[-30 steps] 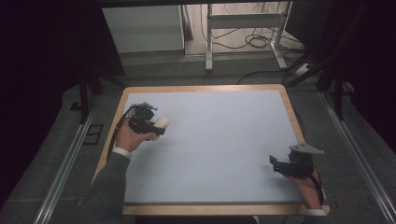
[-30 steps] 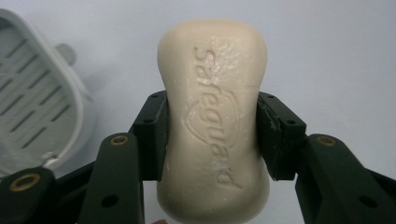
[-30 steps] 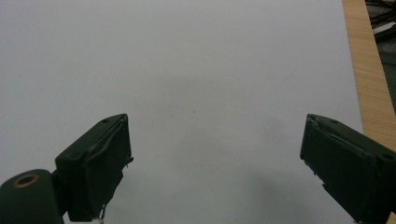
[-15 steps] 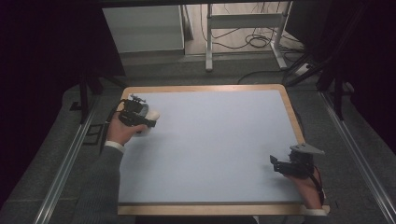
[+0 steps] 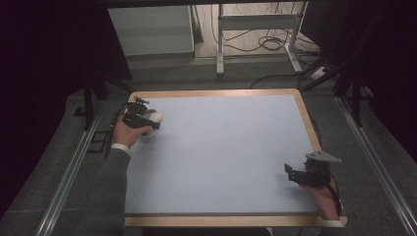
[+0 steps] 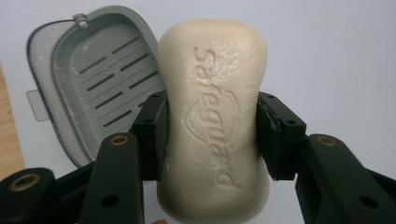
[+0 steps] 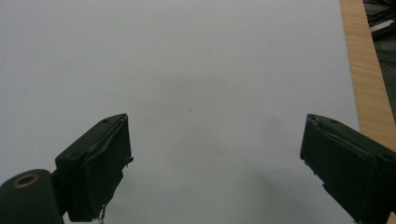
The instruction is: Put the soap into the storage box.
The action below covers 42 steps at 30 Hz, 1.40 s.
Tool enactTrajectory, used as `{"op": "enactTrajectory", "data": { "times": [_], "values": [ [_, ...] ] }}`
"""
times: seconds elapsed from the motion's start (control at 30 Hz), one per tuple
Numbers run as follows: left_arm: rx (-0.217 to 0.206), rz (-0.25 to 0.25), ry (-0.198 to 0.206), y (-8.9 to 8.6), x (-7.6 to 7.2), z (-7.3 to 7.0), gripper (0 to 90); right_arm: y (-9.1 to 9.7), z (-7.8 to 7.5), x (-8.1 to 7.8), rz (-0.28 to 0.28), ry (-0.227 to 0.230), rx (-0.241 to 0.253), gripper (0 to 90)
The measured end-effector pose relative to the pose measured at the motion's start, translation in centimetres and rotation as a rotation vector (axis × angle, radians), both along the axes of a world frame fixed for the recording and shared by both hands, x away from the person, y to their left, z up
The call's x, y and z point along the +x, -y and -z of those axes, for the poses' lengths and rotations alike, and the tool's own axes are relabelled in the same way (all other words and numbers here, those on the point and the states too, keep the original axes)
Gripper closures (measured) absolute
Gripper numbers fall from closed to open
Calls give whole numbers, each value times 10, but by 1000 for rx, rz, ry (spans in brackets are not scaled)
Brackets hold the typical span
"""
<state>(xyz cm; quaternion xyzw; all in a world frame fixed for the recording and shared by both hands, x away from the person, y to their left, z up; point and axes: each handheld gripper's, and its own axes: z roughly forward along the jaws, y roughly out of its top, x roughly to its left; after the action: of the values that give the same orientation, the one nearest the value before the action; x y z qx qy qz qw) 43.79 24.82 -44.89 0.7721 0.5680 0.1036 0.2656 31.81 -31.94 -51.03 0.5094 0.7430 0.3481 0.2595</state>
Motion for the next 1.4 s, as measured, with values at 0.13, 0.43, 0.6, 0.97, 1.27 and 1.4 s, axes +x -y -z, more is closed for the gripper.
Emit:
{"op": "enactTrajectory", "data": {
  "times": [0.13, 0.43, 0.6, 0.97, 1.27, 1.4],
  "values": [
    [8, -14, -8, -2, 8, -3, 495, 1, 0, 0, 0, 0, 2, 86],
    [39, -65, -55, -10, 28, 7, 495, 2, 1, 1, 1, -3, 2, 86],
    [23, -117, -65, -17, 36, 15, 495, 2, 1, 1, 2, -7, 0, 86],
    [25, -153, -71, -16, 37, 27, 452, 3, 3, 1, 1, -10, -1, 86],
    [-53, -94, 30, -9, 20, 0, 301, 0, 4, 2, -7, -20, -8, 86],
    [-74, -48, 56, -6, 9, -4, 287, 0, 4, 1, -3, -19, -7, 86]
  ]
}}
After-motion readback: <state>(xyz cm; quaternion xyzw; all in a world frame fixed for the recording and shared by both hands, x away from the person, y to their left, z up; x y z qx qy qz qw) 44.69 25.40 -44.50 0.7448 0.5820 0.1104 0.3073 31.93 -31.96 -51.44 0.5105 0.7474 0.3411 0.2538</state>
